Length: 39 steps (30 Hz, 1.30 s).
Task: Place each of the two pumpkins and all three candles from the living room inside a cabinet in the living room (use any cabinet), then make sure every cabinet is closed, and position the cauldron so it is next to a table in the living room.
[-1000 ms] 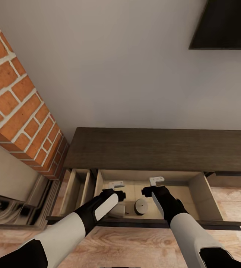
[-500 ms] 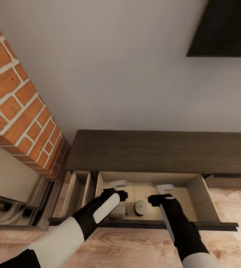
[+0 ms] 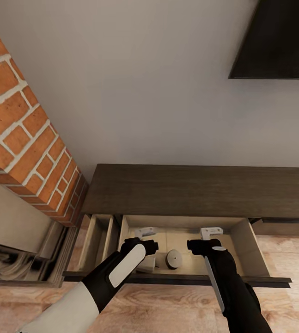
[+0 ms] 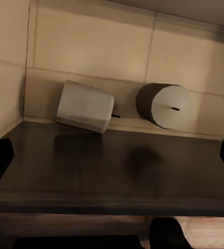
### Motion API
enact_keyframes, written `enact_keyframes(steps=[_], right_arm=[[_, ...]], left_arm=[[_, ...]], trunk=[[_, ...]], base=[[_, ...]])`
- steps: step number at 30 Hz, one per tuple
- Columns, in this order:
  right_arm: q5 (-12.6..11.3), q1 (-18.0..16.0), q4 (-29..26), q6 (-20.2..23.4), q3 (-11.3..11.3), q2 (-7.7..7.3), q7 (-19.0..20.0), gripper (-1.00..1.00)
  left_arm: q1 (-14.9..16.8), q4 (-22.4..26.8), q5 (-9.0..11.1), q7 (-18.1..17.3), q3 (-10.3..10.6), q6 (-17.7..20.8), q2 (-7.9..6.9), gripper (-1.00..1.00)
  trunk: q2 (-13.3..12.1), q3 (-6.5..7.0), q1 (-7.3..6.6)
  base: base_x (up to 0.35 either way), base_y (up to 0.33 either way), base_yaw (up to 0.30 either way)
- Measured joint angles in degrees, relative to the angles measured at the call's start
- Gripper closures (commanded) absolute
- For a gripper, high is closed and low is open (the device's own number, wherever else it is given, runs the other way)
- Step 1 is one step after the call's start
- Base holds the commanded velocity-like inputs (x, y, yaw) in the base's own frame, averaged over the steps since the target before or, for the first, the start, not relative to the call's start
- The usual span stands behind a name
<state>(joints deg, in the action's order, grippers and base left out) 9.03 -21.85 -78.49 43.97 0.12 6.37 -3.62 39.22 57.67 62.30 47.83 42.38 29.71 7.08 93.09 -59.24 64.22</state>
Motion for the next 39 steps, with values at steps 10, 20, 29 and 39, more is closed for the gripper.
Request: enact_keyframes(steps=[10,20,29,39], right_arm=[[0.1,8.4,-12.7,8.2,0.3,0.0,0.1,-1.0],[0.2,10.1,-14.0,8.0,0.1,0.03,1.1,-1.0],[0.1,9.7,-14.1,5.7,0.1,0.09,1.3,-1.0],[0.1,10.0,-14.1,5.2,0.3,0.17,1.4,-1.0]], left_arm=[[-5.3,17.4,-0.2,6.6,-0.2,1.4,-1.65,-1.0],[-8.4,25.6,-0.5,10.1,-0.2,1.7,-2.66,-1.0],[-9.2,26.0,-0.5,10.4,-0.2,1.5,-3.37,-1.0],[-9.6,26.4,-0.5,10.4,-0.1,1.1,-4.25,-1.0]], trunk=[[-4.0,1.79,-2.2],[-8.0,3.59,-4.39],[-9.6,4.48,-5.28],[-9.6,5.34,-5.28]], base=[[0.0,0.0,0.0],[0.0,0.0,0.0],[0.0,0.0,0.0],[0.0,0.0,0.0]])
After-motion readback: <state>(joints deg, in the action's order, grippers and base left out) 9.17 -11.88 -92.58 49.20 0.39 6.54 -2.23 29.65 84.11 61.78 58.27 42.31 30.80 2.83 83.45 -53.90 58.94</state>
